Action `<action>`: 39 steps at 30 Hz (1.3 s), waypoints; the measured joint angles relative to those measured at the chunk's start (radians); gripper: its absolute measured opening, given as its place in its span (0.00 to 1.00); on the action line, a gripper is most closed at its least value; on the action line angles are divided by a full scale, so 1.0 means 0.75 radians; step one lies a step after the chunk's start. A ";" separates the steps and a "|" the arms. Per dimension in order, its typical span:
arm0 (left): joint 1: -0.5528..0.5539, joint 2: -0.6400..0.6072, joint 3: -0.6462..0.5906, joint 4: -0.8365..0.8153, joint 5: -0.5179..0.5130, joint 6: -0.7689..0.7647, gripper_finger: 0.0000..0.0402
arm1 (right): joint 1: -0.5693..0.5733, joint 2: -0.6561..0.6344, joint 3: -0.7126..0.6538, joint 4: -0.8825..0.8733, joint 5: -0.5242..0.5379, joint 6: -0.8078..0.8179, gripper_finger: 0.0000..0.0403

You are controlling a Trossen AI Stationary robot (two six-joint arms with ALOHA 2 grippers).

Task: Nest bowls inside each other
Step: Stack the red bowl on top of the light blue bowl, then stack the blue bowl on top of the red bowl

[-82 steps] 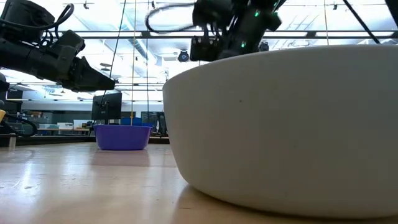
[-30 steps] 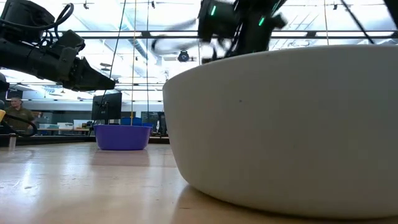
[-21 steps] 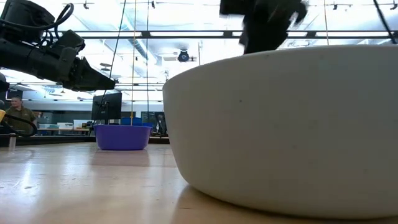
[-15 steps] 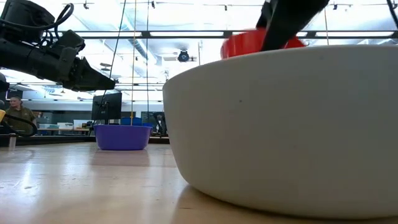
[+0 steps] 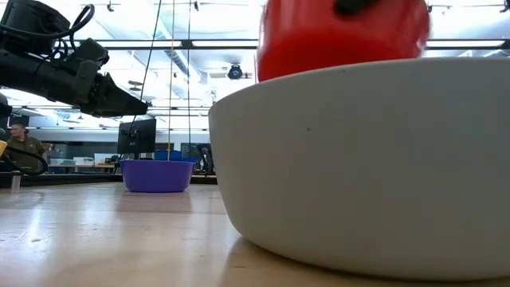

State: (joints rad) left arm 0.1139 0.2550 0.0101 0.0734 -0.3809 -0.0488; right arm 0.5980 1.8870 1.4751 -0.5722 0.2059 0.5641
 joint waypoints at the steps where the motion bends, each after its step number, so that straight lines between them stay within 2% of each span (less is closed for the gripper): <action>1: 0.000 0.000 0.000 0.000 -0.001 0.000 0.52 | 0.000 0.023 0.008 -0.009 -0.027 0.006 0.00; 8: 0.000 0.001 0.001 -0.001 0.000 0.000 0.52 | 0.008 0.112 0.081 -0.084 -0.176 0.043 0.00; 17: 0.000 0.001 0.001 -0.001 0.000 0.000 0.52 | 0.024 0.128 0.091 -0.065 -0.187 0.050 0.00; 28: 0.000 0.000 0.001 -0.001 0.000 0.000 0.52 | 0.011 0.230 0.091 -0.066 -0.277 0.005 0.01; 31: 0.000 0.001 0.001 -0.001 0.000 0.000 0.52 | 0.005 0.232 0.091 -0.056 -0.322 -0.027 0.07; 39: 0.000 0.000 0.001 -0.001 0.001 0.000 0.52 | -0.011 0.234 0.090 -0.030 -0.355 -0.015 0.35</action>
State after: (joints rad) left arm 0.1139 0.2551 0.0105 0.0731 -0.3805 -0.0490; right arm 0.5900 2.0623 1.5425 -0.5945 -0.0607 0.5529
